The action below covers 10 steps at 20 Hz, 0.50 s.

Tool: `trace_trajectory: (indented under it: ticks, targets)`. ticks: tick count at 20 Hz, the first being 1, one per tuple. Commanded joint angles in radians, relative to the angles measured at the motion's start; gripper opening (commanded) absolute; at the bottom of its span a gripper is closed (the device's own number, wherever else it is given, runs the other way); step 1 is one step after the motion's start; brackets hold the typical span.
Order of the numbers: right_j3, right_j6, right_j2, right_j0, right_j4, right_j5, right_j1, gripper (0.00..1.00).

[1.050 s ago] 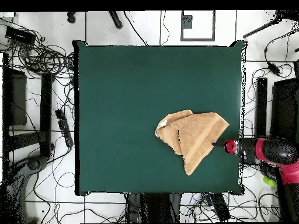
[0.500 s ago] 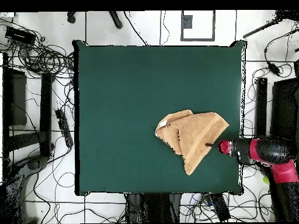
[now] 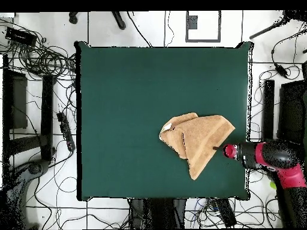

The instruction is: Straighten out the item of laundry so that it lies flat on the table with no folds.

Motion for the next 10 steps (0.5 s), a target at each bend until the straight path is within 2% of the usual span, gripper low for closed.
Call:
trace_trajectory:
  ticks: [1,7,9,10]
  targets:
    - [0.07,-0.216,-0.025,0.064,-0.109,-0.163,-0.003,0.0]
    - [0.121,-0.163,-0.003,0.077,-0.121,-0.22,-0.04,0.0]
    - [0.179,-0.097,0.005,0.093,-0.181,-0.32,-0.112,0.0]
    - [0.218,0.001,-0.012,0.126,-0.241,-0.399,-0.191,0.0]
